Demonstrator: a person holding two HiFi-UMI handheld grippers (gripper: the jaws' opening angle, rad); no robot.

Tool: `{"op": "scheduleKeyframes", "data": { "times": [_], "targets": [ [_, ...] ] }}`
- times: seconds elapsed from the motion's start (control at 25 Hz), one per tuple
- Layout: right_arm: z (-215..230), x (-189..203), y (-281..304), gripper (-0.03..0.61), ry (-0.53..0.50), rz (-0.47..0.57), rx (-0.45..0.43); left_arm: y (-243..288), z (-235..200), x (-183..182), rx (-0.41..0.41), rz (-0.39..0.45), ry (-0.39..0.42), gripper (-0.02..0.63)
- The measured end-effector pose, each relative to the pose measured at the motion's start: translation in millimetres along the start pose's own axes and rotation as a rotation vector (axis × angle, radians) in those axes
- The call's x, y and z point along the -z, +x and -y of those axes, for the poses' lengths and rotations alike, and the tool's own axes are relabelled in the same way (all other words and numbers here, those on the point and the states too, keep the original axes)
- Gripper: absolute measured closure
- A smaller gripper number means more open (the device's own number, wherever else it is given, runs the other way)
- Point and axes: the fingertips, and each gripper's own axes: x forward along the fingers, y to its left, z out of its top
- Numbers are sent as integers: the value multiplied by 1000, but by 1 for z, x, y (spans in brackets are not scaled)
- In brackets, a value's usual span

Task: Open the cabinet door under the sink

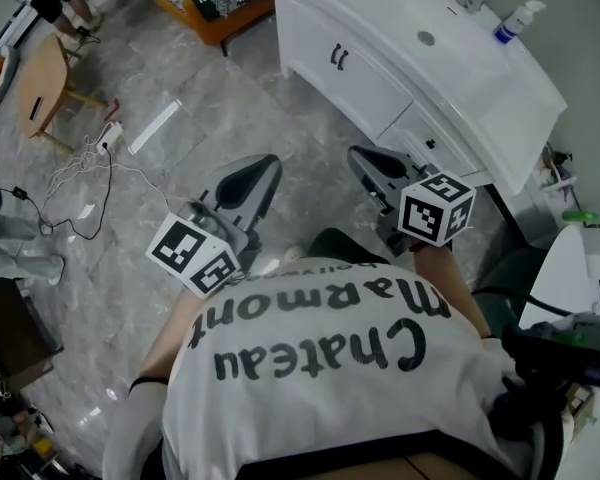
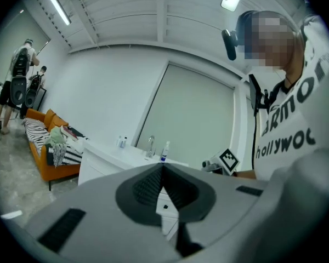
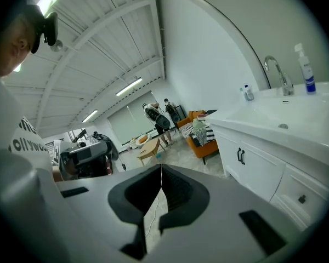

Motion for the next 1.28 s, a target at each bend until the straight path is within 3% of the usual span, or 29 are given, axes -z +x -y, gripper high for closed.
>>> {"op": "scheduleKeyframes", "data": {
  "times": [0.28, 0.64, 1.0, 1.28],
  "targets": [
    [15, -2, 27, 568, -8, -52, -44, 17, -22, 10, -33, -9, -41, 607],
    [91, -62, 86, 568, -19, -66, -68, 87, -99, -13, -81, -25, -71, 607],
    [177, -113, 113, 567, -18, -60, -12, 198, -144, -42, 11, -35, -18, 607],
    [205, -127, 126, 566, 3, -25, -15, 252, -151, -43, 96, -88, -2, 607]
  ]
}}
